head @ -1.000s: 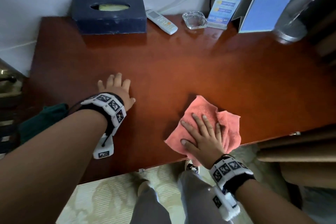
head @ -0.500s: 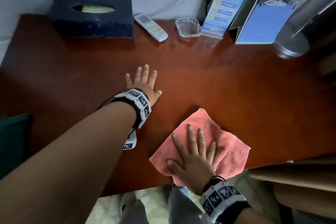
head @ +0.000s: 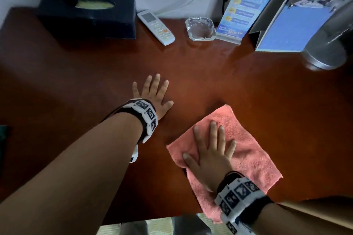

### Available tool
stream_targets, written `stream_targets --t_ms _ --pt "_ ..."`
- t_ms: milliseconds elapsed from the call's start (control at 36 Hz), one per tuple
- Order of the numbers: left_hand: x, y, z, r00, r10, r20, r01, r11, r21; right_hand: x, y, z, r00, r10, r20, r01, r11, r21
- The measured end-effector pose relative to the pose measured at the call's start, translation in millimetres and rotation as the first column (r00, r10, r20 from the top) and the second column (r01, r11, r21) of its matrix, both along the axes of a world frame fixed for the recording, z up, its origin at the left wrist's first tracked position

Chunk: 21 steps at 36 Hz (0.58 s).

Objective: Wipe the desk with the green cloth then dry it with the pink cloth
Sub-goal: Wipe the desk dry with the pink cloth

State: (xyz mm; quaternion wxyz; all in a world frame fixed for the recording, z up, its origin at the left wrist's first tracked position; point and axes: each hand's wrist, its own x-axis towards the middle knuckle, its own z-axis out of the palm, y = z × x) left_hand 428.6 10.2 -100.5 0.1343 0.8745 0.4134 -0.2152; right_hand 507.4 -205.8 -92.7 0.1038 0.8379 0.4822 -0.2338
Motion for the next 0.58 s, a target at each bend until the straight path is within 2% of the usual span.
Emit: stream_targets --t_ms 83,167,278,361,444,528,583 --pt "2.1 1.1 0.5 0.999 0.001 -0.039 -0.002 1.0 -0.017 11.3 17.6 1.3 0.991 0.099 -0.087 -0.103 0.994 -0.034" --pt "5.2 2.1 1.0 0.997 0.005 -0.074 -0.006 1.0 -0.023 39.1 46.0 -2.4 0.981 0.171 -0.093 -0.171 0.985 0.004" --pt "7.5 3.2 2.2 0.993 -0.004 -0.12 -0.001 0.999 -0.036 85.0 85.3 -9.9 0.991 0.107 -0.076 -0.105 0.994 0.039" --pt "7.3 2.9 2.8 0.992 -0.01 -0.128 0.006 1.0 -0.027 121.5 105.1 -8.6 0.997 -0.041 -0.059 0.044 0.997 0.058" --pt "7.0 3.3 4.0 0.991 -0.009 -0.137 0.003 0.999 -0.04 133.9 117.4 -8.4 0.986 -0.161 -0.036 0.163 0.986 0.045" --pt "7.3 3.4 5.3 0.989 -0.017 -0.145 0.01 0.999 -0.048 122.1 130.1 -7.7 0.988 -0.152 -0.024 0.153 0.988 0.025" --pt "7.1 3.4 6.8 0.988 -0.019 -0.153 0.01 0.998 -0.055 113.1 140.5 -9.2 0.999 -0.022 -0.042 0.024 0.999 0.048"
